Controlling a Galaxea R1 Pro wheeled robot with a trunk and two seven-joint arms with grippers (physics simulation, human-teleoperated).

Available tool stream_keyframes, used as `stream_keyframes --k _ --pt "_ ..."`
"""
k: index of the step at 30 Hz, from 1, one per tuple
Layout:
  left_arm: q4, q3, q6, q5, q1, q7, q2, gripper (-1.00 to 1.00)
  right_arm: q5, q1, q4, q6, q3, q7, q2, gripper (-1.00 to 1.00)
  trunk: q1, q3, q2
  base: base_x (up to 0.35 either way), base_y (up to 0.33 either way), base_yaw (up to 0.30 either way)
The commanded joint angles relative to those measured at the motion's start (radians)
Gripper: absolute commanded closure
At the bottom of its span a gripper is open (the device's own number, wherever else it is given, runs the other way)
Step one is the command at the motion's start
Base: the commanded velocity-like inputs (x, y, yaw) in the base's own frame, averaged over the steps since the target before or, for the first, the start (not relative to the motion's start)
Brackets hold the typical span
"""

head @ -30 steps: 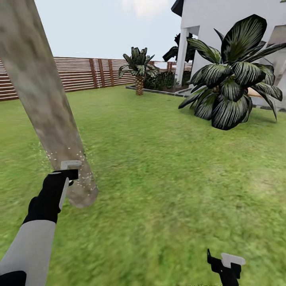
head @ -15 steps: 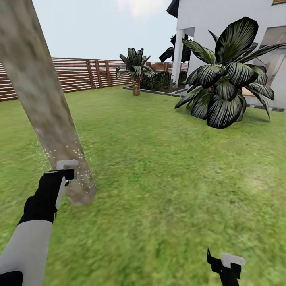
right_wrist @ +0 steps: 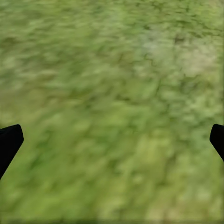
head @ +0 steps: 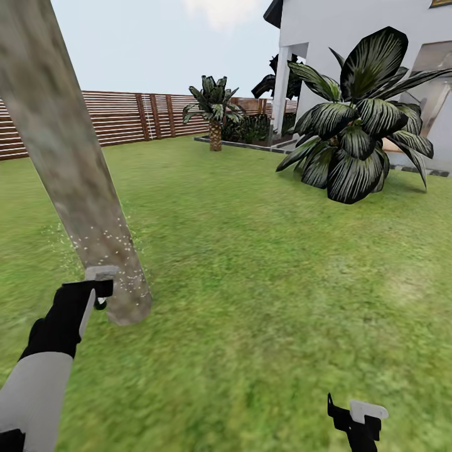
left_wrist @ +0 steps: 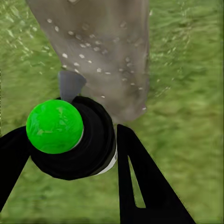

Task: In the garden, pick up the pesticide atomizer on the floor and spray pesticide onto both trees until each tree trunk is fully covered.

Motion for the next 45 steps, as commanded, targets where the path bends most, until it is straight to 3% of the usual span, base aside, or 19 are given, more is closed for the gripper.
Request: stream_keyframes --k 1,8,15,21,24,25,27,28,31,33,35,37,40,45 --pt "0.004 0.003 -0.001 0.0 0.0 -0.001 0.004 1.0 0.0 0.0 0.0 0.0 0.0 0.0 0.0 -1.0 0.0 0.0 0.0 0.0 0.0 0.0" --pt "0.108 0.009 -0.006 -0.009 0.0 0.008 0.084 1.0 0.0 0.0 0.0 0.0 0.0 0.0 0.0 -1.0 0.0 0.0 0.0 -0.03 0.029 0.0" --pt "0.144 0.002 -0.012 -0.005 0.015 0.005 0.084 1.0 0.0 0.0 0.0 0.0 0.0 0.0 0.0 -1.0 0.0 0.0 0.0 -0.22 0.213 -0.026" --pt "0.15 -0.014 -0.144 -0.004 0.144 -0.043 0.078 1.0 0.0 0.0 0.0 0.0 0.0 0.0 0.0 -1.0 0.0 0.003 0.0 -0.249 0.227 -0.237" --pt "0.25 -0.093 -0.274 -0.017 0.175 -0.192 0.087 1.0 0.0 0.0 -0.001 0.0 0.001 0.001 0.002 -1.0 0.0 0.004 0.0 -0.269 0.225 -0.256" --pt "0.301 -0.122 -0.354 -0.041 0.178 -0.271 0.09 1.0 0.001 0.0 -0.001 0.0 0.003 0.002 0.003 -1.0 0.0 0.005 0.0 -0.272 0.224 -0.256" --pt "0.348 -0.147 -0.455 -0.11 0.18 -0.417 0.098 1.0 0.015 0.0 -0.003 0.001 0.026 0.005 0.006 -1.0 0.0 0.005 0.0 -0.273 0.224 -0.247" --pt "0.358 -0.151 -0.502 -0.174 0.178 -0.519 0.1 1.0 0.049 -0.001 -0.006 0.002 0.077 0.005 0.009 -1.0 0.0 0.006 0.0 -0.272 0.223 -0.105" --pt "0.363 -0.154 -0.583 -0.308 0.17 -0.766 0.102 1.0 0.148 -0.002 -0.02 0.006 0.235 0.046 0.019 -1.0 0.0 0.006 0.0 -0.131 0.111 -0.032" --pt "0.363 -0.154 -0.623 -0.409 0.168 -0.938 0.101 1.0 0.188 -0.007 -0.042 0.015 0.321 0.199 0.026 -1.0 0.0 0.006 0.0 -0.023 0.019 -0.005" --pt "0.363 -0.154 -0.678 -0.522 0.167 -1.071 0.096 1.0 0.203 -0.012 -0.081 0.06 0.351 0.414 0.027 -1.0 0.0 0.006 0.0 -0.006 0.005 -0.001" --pt "0.363 -0.154 -0.727 -0.594 0.167 -1.155 0.091 1.0 0.207 -0.015 -0.185 0.156 0.36 0.604 0.027 -1.0 0.0 0.006 0.0 -0.001 0.001 0.0" --pt "0.363 -0.162 -0.738 -0.614 0.167 -1.253 0.087 1.0 0.208 -0.017 -0.257 0.219 0.363 0.73 0.028 -1.0 0.0 0.006 0.0 0.0 0.0 0.0" --pt "0.362 -0.279 -0.726 -0.619 0.165 -1.279 0.075 1.0 0.208 -0.02 -0.286 0.228 0.368 0.755 0.034 -1.0 0.0 0.006 0.0 0.0 0.0 0.0"
